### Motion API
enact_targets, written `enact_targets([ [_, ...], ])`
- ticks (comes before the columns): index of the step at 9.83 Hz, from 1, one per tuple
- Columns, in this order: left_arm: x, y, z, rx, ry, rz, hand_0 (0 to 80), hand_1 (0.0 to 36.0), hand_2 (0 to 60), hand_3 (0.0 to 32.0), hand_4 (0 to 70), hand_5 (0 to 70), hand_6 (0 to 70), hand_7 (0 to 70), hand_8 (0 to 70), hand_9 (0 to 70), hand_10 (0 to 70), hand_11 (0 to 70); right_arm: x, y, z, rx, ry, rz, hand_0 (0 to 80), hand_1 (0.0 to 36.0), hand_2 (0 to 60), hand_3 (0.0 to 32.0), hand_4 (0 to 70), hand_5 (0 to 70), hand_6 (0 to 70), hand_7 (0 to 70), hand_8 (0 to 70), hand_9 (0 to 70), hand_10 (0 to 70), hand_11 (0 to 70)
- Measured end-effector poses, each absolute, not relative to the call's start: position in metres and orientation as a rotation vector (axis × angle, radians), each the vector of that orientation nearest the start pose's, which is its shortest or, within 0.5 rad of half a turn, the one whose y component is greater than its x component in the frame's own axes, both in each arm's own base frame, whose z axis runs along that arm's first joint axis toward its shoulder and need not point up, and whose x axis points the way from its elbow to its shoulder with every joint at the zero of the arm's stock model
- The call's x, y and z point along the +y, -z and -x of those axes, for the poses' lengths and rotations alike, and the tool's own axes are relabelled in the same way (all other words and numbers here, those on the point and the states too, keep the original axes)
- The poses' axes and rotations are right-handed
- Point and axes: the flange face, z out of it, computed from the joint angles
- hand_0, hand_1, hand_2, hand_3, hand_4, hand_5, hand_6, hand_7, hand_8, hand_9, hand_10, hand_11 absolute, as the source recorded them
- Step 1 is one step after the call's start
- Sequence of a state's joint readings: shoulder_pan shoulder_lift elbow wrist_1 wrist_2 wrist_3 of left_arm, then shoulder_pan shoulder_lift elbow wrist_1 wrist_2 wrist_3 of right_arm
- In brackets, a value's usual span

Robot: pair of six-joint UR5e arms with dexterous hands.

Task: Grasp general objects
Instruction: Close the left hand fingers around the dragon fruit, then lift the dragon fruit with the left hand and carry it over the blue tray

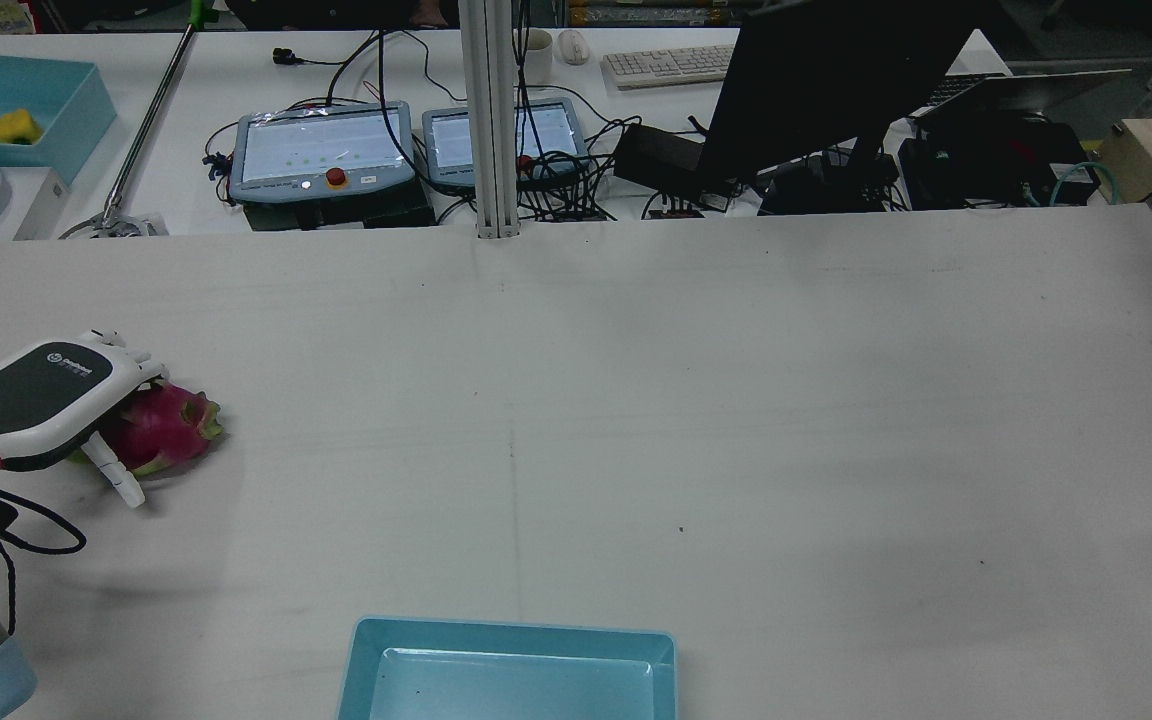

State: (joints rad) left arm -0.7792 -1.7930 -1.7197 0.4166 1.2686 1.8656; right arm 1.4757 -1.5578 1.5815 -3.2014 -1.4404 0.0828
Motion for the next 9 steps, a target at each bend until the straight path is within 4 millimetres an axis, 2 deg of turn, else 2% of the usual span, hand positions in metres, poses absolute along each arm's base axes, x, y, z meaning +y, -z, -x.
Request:
enact_targets([
  [1, -0.5021, -0.539, -0.2765, 1.198, 0.614, -0.999, 46.8, 6.2, 6.2, 0.0, 18.7, 47.4, 36.7, 70.0, 38.7, 40.5, 61.0, 70.0, -0.5044, -0.6813, -0.0988, 2.126, 2.2, -0.045, 0.0, 0.0, 0.0, 0.0, 0.0, 0.0, 0.0, 0.0, 0.0, 0.0, 0.0, 0.0],
  [2, -0.5019, -0.5392, -0.2767, 1.198, 0.614, -0.998, 46.7, 5.3, 7.3, 0.0, 21.1, 50.6, 41.6, 70.0, 40.9, 42.5, 70.0, 70.0, -0.5044, -0.6814, -0.0988, 2.126, 2.2, -0.045, 0.0, 0.0, 0.0, 0.0, 0.0, 0.0, 0.0, 0.0, 0.0, 0.0, 0.0, 0.0],
  [3, -0.5017, -0.5392, -0.2768, 1.198, 0.613, -0.998, 46.3, 3.8, 7.8, 0.0, 23.6, 53.9, 46.9, 70.0, 44.6, 47.1, 70.0, 70.0, -0.5043, -0.6815, -0.0988, 2.126, 2.201, -0.045, 0.0, 0.0, 0.0, 0.0, 0.0, 0.0, 0.0, 0.0, 0.0, 0.0, 0.0, 0.0],
  [4, -0.5016, -0.5388, -0.2766, 1.198, 0.613, -0.999, 45.9, 3.2, 12.6, 0.0, 26.5, 57.1, 51.9, 70.0, 48.7, 52.2, 70.0, 70.0, -0.5042, -0.6816, -0.0988, 2.125, 2.201, -0.045, 0.0, 0.0, 0.0, 0.0, 0.0, 0.0, 0.0, 0.0, 0.0, 0.0, 0.0, 0.0],
  [6, -0.5014, -0.5379, -0.2762, 1.198, 0.614, -0.999, 42.5, 6.9, 39.0, 0.0, 28.9, 60.2, 56.5, 70.0, 52.5, 57.2, 70.0, 70.0, -0.504, -0.6817, -0.0988, 2.125, 2.201, -0.045, 0.0, 0.0, 0.0, 0.0, 0.0, 0.0, 0.0, 0.0, 0.0, 0.0, 0.0, 0.0],
  [7, -0.5014, -0.5374, -0.2755, 1.196, 0.615, -0.998, 40.7, 7.3, 44.4, 0.0, 28.4, 59.7, 56.3, 70.0, 52.8, 57.8, 70.0, 70.0, -0.504, -0.6817, -0.0988, 2.125, 2.201, -0.045, 0.0, 0.0, 0.0, 0.0, 0.0, 0.0, 0.0, 0.0, 0.0, 0.0, 0.0, 0.0],
  [9, -0.5017, -0.5317, -0.2745, 1.196, 0.624, -0.991, 40.2, 6.8, 42.4, 0.0, 27.4, 57.8, 55.0, 70.0, 52.3, 57.0, 70.0, 70.0, -0.504, -0.6817, -0.0988, 2.125, 2.201, -0.045, 0.0, 0.0, 0.0, 0.0, 0.0, 0.0, 0.0, 0.0, 0.0, 0.0, 0.0, 0.0],
])
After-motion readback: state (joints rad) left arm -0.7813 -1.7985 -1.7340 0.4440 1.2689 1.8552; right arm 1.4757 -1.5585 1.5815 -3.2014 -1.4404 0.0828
